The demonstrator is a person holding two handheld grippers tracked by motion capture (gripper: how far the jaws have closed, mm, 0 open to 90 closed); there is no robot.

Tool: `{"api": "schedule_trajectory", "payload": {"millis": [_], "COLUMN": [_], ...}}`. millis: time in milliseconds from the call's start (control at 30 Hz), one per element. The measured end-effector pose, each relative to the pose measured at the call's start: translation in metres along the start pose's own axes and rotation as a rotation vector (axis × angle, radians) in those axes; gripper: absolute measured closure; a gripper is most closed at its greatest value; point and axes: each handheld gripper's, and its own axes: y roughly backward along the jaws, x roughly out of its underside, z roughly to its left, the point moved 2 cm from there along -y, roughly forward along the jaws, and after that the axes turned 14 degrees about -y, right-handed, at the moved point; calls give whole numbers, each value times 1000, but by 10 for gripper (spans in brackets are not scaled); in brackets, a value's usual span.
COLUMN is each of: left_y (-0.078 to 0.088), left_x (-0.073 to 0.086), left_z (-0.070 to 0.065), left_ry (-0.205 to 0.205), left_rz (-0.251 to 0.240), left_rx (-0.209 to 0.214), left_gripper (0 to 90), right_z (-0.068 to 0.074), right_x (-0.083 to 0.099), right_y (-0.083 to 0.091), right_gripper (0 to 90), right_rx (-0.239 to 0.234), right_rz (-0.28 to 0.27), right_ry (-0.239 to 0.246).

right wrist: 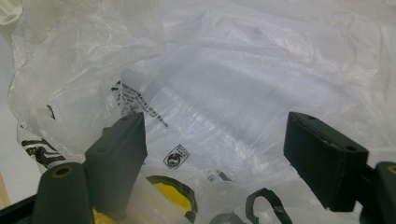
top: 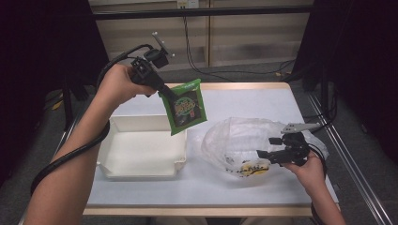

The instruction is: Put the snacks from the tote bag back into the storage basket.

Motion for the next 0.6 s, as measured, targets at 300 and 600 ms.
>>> {"api": "schedule_trajectory", "payload": {"millis": [300,600], "left_y": [4,7], "left_x": [19,36], "left_z": [6,15], "left_ry": [49,-12], "left_rz": [-31,12], "left_rx": [-10,-22], "left_gripper": [749,750], "right_z": [0,0], "right_x": [1,2], "right_y": [0,-2], "right_gripper": [211,209], "right_rx": [-3,-2], "right_rz": [3,9], "right_ry": [4,1]}}
